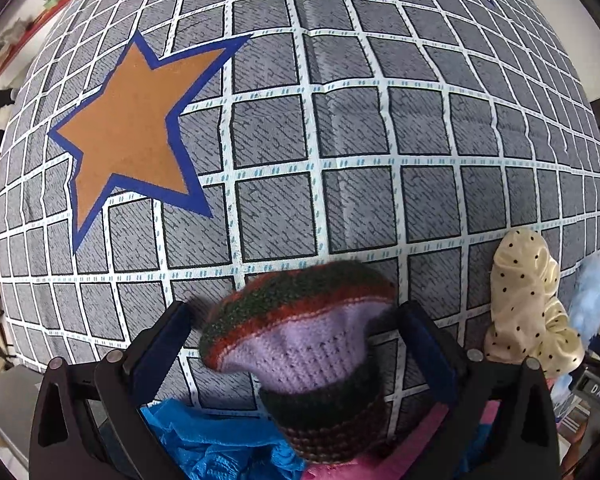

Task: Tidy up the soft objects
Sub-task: 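Grasp the fluffy light-blue scarf with the right gripper while the left grasps the striped knit hat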

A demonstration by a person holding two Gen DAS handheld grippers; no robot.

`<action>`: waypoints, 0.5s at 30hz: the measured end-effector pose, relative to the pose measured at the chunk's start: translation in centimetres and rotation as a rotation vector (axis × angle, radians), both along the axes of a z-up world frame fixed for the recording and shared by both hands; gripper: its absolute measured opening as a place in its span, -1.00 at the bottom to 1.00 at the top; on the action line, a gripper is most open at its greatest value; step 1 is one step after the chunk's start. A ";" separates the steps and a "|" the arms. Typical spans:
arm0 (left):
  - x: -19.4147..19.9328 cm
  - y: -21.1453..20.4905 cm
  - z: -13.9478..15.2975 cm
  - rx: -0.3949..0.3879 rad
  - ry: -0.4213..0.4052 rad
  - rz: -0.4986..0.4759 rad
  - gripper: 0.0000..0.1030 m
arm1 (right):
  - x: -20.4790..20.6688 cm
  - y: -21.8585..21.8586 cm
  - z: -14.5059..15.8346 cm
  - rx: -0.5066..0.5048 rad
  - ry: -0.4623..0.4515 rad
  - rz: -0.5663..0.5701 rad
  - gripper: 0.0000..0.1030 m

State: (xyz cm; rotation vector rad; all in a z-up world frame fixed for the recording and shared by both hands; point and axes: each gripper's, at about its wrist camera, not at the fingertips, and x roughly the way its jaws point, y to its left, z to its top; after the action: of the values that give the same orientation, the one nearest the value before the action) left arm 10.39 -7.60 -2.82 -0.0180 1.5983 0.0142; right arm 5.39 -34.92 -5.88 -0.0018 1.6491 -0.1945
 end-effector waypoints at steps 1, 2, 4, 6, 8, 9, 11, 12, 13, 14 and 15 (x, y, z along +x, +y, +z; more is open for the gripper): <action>0.2 0.2 0.2 -0.006 -0.019 -0.010 0.68 | 0.1 0.4 -0.2 -0.004 0.015 0.002 0.93; 0.3 0.2 -0.1 -0.014 -0.033 -0.028 0.53 | -0.1 0.7 0.1 0.002 0.020 0.014 0.73; -0.1 0.2 -0.4 -0.015 -0.049 -0.055 -0.01 | -0.2 2.0 1.1 -0.005 0.005 0.061 0.09; -0.2 1.4 -1.1 0.004 -0.069 -0.057 -0.12 | -0.2 3.3 1.6 0.002 0.005 0.118 -0.44; -0.5 2.5 -1.5 0.009 -0.105 -0.032 -0.13 | -0.6 3.8 2.2 0.028 0.012 0.131 -0.44; -1.0 3.1 -1.5 0.021 -0.129 -0.024 -0.13 | -0.9 3.9 2.7 0.026 0.000 0.134 -0.44; -1.3 4.6 -1.5 0.030 -0.162 -0.018 -0.13 | -1.6 3.9 4.6 0.024 -0.033 0.144 -0.44; -1.4 5.8 -1.5 0.027 -0.179 -0.018 -0.12 | -1.8 3.8 5.2 0.029 -0.040 0.144 -0.44; -1.8 6.6 -1.6 0.028 -0.191 -0.019 -0.12 | -2.0 3.7 5.9 0.040 -0.046 0.139 -0.44; -2.2 7.5 -1.6 0.030 -0.201 -0.019 -0.12 | -2.4 3.5 6.8 0.055 -0.051 0.132 -0.44; -2.6 8.2 -1.6 0.032 -0.208 -0.017 -0.12 | -2.6 3.5 7.4 0.060 -0.054 0.129 -0.44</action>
State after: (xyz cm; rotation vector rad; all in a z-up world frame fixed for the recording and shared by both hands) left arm 7.79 0.61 -4.47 0.0186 1.3895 0.0246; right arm 2.80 -31.44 1.50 -0.0570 1.5947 -0.0463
